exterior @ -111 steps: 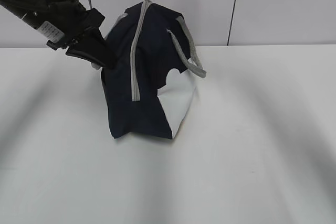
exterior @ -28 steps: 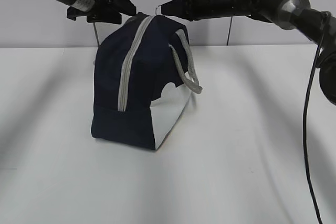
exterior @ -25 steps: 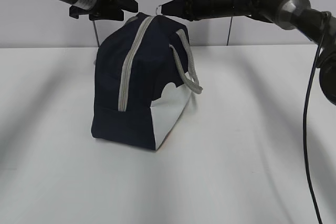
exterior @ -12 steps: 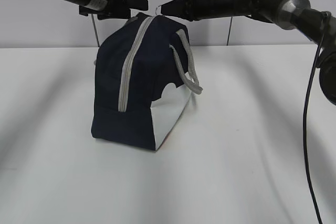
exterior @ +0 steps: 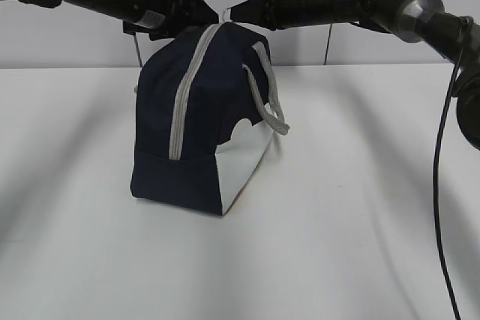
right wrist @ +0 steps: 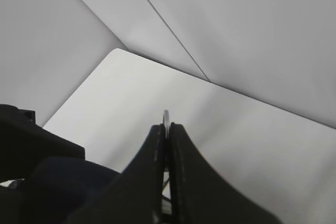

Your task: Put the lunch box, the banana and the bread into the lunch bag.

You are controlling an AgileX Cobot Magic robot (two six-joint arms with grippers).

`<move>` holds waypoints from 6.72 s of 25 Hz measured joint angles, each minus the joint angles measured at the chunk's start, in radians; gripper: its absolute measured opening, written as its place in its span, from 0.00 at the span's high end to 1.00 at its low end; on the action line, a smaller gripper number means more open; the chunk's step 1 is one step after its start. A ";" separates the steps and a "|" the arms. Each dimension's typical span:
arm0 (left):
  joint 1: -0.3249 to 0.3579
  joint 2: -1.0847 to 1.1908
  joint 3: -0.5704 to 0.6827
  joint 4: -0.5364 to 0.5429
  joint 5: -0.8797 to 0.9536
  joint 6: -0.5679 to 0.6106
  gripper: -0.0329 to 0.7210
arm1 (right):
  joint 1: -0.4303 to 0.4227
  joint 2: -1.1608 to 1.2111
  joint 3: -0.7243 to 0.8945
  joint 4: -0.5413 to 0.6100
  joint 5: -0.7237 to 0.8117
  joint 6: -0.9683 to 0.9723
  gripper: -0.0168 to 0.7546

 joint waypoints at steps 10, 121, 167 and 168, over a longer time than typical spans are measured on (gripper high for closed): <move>-0.008 0.021 0.000 -0.001 0.021 0.000 0.74 | 0.000 0.000 0.000 0.000 -0.001 0.000 1.00; -0.042 -0.099 0.009 -0.021 0.235 0.289 0.93 | -0.068 0.081 -0.012 0.140 -0.223 -0.114 1.00; 0.075 -0.309 0.001 0.582 0.563 -0.393 0.37 | -0.078 -0.765 0.809 0.000 -0.019 -0.333 0.33; 0.075 -0.318 0.001 0.603 0.584 -0.421 0.38 | -0.073 -0.811 0.877 0.000 0.019 -0.351 0.34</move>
